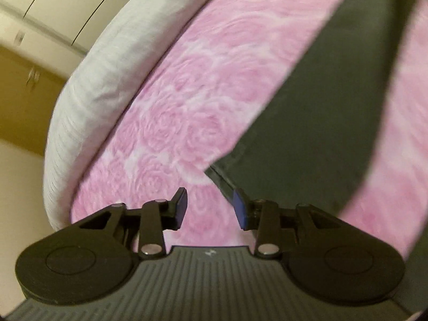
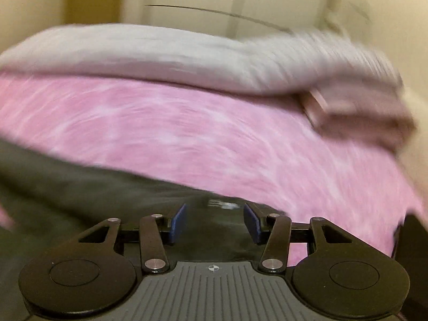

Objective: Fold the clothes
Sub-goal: 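Release the hem and move both grippers to the jeans waistband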

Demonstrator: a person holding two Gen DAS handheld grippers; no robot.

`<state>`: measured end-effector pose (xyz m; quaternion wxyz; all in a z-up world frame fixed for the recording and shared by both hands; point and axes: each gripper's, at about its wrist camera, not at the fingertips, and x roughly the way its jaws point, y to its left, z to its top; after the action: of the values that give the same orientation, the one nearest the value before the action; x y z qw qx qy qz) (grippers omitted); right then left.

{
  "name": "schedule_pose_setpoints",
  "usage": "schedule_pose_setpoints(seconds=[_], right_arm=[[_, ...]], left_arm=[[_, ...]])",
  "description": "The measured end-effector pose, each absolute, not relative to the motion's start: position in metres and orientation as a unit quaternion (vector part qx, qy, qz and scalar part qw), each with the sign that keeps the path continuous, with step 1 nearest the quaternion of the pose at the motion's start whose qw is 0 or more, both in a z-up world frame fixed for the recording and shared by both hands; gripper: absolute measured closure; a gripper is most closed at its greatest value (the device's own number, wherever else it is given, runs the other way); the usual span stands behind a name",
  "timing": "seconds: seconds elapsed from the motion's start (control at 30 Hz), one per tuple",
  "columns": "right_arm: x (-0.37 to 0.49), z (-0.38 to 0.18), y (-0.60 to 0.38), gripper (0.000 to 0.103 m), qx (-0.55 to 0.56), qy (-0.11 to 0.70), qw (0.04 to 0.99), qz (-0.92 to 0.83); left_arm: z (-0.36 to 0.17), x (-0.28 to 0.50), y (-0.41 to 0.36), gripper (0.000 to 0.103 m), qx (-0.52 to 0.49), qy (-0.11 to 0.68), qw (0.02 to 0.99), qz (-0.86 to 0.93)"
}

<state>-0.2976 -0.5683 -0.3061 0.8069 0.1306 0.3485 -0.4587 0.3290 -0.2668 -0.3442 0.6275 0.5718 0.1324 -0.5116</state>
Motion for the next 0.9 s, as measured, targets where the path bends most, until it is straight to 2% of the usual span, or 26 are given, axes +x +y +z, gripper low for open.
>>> schedule_pose_setpoints(seconds=[0.13, 0.27, 0.4, 0.53, 0.63, 0.7, 0.83, 0.9], right_arm=[[-0.322, -0.321, -0.628, 0.053, 0.184, 0.356, 0.785, -0.473], [-0.344, -0.345, -0.671, 0.053, 0.231, 0.360, 0.774, -0.466], [-0.369, -0.370, -0.692, 0.052, 0.314, 0.324, 0.784, -0.427], [-0.385, -0.378, -0.695, 0.050, 0.354, 0.298, 0.787, -0.408], [-0.390, -0.375, -0.694, 0.059, 0.365, 0.296, 0.786, -0.402], [-0.391, -0.372, -0.692, 0.061, 0.366, 0.297, 0.785, -0.401], [-0.383, -0.368, -0.688, 0.074, 0.345, 0.307, 0.792, -0.400], [-0.375, -0.369, -0.687, 0.077, 0.331, 0.310, 0.796, -0.401]], left_arm=[[-0.366, 0.339, -0.297, 0.068, 0.558, 0.177, 0.634, -0.505], [-0.391, 0.353, -0.315, 0.063, 0.540, 0.215, 0.634, -0.510], [-0.392, 0.368, -0.319, 0.049, 0.512, 0.220, 0.642, -0.526], [-0.384, 0.376, -0.321, 0.049, 0.505, 0.216, 0.637, -0.541], [-0.386, 0.375, -0.326, 0.043, 0.517, 0.209, 0.622, -0.550], [-0.390, 0.373, -0.331, 0.043, 0.526, 0.216, 0.604, -0.558], [-0.383, 0.371, -0.335, 0.043, 0.528, 0.214, 0.596, -0.566], [-0.380, 0.372, -0.336, 0.043, 0.531, 0.220, 0.588, -0.569]])
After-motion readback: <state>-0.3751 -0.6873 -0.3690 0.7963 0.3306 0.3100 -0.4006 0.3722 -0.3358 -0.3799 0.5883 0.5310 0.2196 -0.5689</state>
